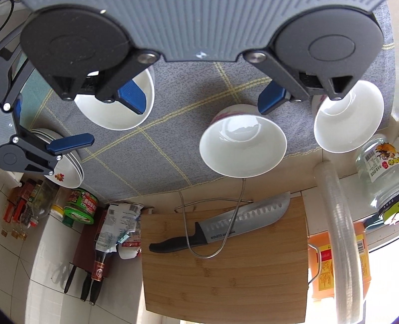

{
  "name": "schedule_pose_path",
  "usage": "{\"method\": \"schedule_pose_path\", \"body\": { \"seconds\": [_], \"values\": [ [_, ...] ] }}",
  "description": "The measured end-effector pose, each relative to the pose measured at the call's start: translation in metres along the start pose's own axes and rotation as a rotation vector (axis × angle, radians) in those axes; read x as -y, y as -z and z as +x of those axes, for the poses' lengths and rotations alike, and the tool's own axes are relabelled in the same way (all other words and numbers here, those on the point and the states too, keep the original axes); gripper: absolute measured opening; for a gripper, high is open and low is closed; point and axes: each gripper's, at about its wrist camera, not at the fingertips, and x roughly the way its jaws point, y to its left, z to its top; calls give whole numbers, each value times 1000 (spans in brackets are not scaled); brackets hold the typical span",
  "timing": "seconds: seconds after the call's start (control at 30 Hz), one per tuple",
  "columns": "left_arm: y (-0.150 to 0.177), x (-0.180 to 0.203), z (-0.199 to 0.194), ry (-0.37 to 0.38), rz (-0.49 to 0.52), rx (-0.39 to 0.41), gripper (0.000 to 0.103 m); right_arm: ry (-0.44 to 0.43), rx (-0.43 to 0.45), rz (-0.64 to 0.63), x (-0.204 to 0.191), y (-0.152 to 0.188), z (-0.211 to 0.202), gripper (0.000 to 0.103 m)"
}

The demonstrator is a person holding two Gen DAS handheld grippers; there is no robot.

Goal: Organize plates and bowls

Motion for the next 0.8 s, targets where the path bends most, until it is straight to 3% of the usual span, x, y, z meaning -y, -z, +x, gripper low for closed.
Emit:
{"method": "schedule_pose_path", "body": {
  "seconds": [0.2, 0.4, 0.8],
  "values": [
    [7, -8, 7, -81, 24, 16, 96, -11, 5, 0, 11, -20, 12, 103],
    [9, -10, 21, -118, 40, 16, 96, -28, -7, -18, 23, -43, 31, 103],
    [10, -15, 49, -171, 25, 1, 96, -158, -74, -22, 42, -85, 84, 103]
  ]
}}
